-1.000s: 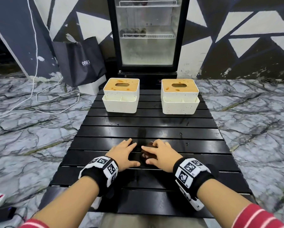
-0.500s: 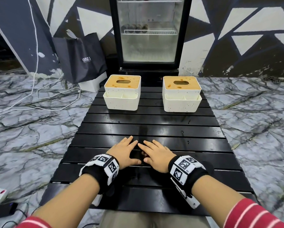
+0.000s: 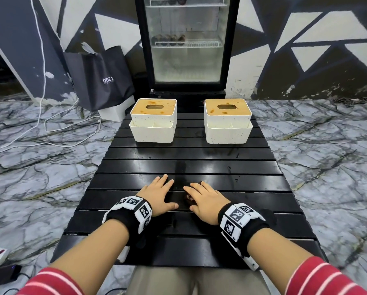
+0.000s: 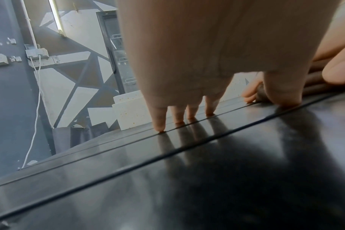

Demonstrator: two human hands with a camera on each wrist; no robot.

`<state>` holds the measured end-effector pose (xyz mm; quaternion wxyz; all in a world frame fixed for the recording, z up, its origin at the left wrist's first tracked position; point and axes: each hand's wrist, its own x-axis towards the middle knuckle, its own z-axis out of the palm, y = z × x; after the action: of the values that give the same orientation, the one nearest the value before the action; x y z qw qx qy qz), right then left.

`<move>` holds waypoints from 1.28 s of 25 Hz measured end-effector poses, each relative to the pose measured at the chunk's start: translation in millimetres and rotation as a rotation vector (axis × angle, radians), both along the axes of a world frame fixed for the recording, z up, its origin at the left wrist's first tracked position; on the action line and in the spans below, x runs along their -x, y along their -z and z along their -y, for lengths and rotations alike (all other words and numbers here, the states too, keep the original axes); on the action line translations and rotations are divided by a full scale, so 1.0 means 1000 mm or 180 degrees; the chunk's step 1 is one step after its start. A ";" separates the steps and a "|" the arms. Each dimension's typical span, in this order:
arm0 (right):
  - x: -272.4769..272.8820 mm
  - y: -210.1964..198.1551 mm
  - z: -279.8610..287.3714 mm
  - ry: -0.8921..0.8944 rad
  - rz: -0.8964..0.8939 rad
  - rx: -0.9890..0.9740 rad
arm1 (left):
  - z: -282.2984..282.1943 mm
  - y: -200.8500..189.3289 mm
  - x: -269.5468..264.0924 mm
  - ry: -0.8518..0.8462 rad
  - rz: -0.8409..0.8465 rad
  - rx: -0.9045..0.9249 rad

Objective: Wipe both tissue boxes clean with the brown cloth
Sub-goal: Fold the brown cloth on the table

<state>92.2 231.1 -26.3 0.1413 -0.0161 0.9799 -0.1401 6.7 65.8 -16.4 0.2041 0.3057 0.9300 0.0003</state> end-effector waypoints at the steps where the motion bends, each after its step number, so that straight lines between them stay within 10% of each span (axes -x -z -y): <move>1: -0.005 0.000 -0.004 0.0042 -0.0011 0.0004 | -0.002 0.000 -0.002 -0.0061 -0.0007 -0.0016; 32: -0.085 -0.009 -0.077 0.0679 0.0055 0.0044 | -0.075 -0.001 -0.061 0.0589 0.0139 -0.0186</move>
<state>177.7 307.7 -17.1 0.1339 0.0886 0.9738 -0.1613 68.2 140.4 -15.0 0.2144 0.3960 0.8927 0.0152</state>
